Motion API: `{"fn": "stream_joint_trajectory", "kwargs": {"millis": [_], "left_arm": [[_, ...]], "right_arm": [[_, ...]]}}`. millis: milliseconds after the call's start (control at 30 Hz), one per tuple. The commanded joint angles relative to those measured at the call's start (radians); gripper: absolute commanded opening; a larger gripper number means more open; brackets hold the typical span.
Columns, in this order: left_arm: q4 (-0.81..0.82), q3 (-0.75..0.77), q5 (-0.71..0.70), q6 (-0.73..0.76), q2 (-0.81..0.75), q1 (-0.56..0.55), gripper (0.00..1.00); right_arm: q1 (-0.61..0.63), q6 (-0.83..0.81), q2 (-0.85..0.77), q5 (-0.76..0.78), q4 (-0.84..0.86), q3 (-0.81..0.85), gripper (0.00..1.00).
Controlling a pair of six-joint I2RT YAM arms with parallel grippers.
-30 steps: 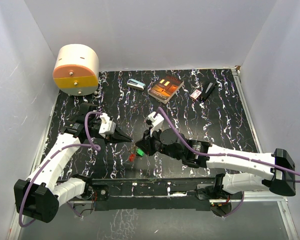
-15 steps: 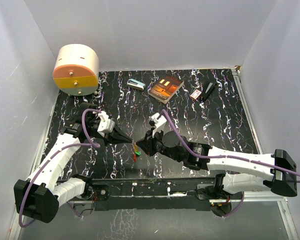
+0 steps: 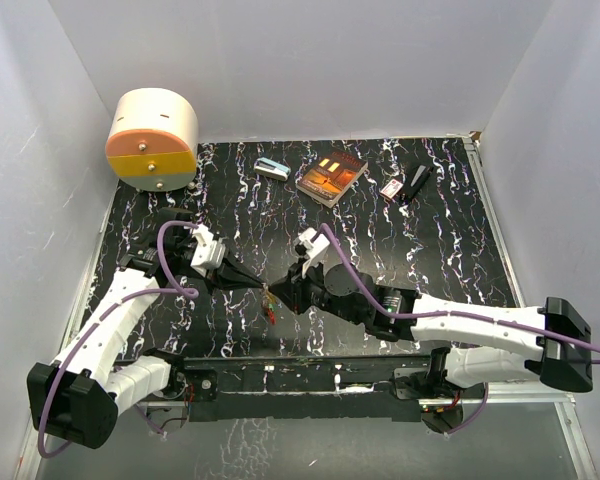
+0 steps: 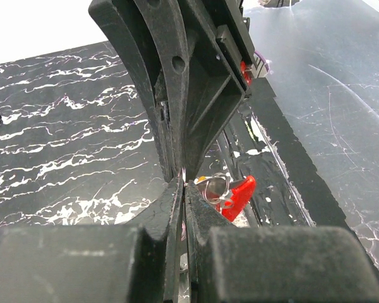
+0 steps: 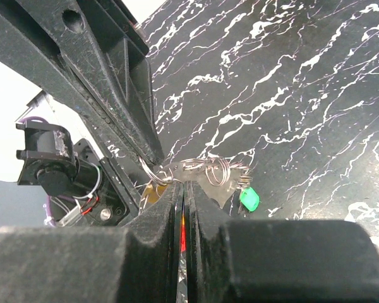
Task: Put the keys on the keyring
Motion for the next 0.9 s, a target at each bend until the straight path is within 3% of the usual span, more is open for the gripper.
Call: {"fn": "stream_joint_trajectory", "kwargs": {"millis": [0,133,367,867], "left_arm": [[-0.029,-0.001,0.122,0.022,-0.029,0.001,0.0],[-0.029,-0.007,0.126,0.029,-0.031,0.002,0.0],[-0.045,-0.009,0.122,0.04,-0.026,0.004,0.0],[-0.05,-0.019,0.1,0.054,0.011,0.003,0.0]], "right_arm": [[-0.004,-0.013,0.013,-0.055,0.062,0.017,0.08],[-0.004,-0.011,-0.007,-0.072,0.059,0.006,0.08],[-0.003,-0.048,-0.131,-0.034,0.056,-0.044,0.28],[-0.003,-0.12,-0.024,-0.111,0.016,0.088,0.29]]}}
